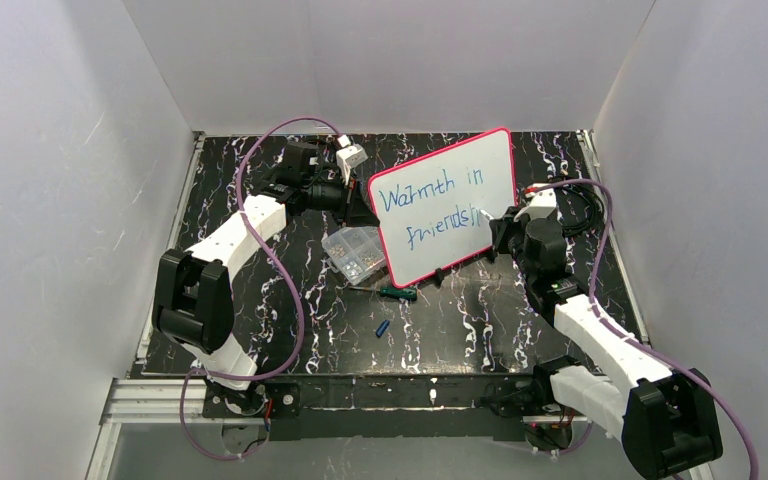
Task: Write a sentence on the whiteboard
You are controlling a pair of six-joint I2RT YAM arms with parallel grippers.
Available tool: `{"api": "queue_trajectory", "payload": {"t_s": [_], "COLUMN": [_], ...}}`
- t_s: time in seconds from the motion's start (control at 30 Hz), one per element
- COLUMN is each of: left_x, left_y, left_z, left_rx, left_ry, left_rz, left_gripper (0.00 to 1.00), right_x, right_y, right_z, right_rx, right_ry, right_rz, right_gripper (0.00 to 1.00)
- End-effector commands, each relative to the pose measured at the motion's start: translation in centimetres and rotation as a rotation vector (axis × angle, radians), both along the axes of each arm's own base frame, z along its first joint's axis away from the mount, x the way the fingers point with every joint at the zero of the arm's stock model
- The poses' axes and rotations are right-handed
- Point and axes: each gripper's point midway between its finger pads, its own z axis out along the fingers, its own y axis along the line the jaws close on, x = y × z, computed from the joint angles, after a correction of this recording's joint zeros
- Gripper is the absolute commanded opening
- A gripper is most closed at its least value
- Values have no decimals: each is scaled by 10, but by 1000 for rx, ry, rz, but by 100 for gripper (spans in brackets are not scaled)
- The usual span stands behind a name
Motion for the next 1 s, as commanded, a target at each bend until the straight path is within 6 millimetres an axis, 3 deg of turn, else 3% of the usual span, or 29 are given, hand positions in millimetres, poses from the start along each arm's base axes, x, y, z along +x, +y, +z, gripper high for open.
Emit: {"api": "queue_trajectory", "payload": {"t_s": [0.0,0.23,0.5,0.63,0.97], "left_x": [-10,-10,-10,-10,-10], "left_y": [-2,-2,-2,-2,-2], "left_z": [46,45,46,46,46], "left_rx": [-69,-70,-71,-71,-72], "left_ry": [-103,-100,-101,-102,-101], "left_rz": [-48,-49,-50,-49,-50], "left_gripper": [0,0,0,0,0], "right_x": [4,-6,-8,-9,-4], "right_y": [-4,-4,-5,-3,-1], "right_z": [12,-13,-24,-16,30], "right_rx": [-2,-2,-5,8,52], "right_ry": [-40,24,54,38,-69], "right_rz": [-23,-11,-16,-6,-4], "right_gripper": [1,1,1,1,1]}}
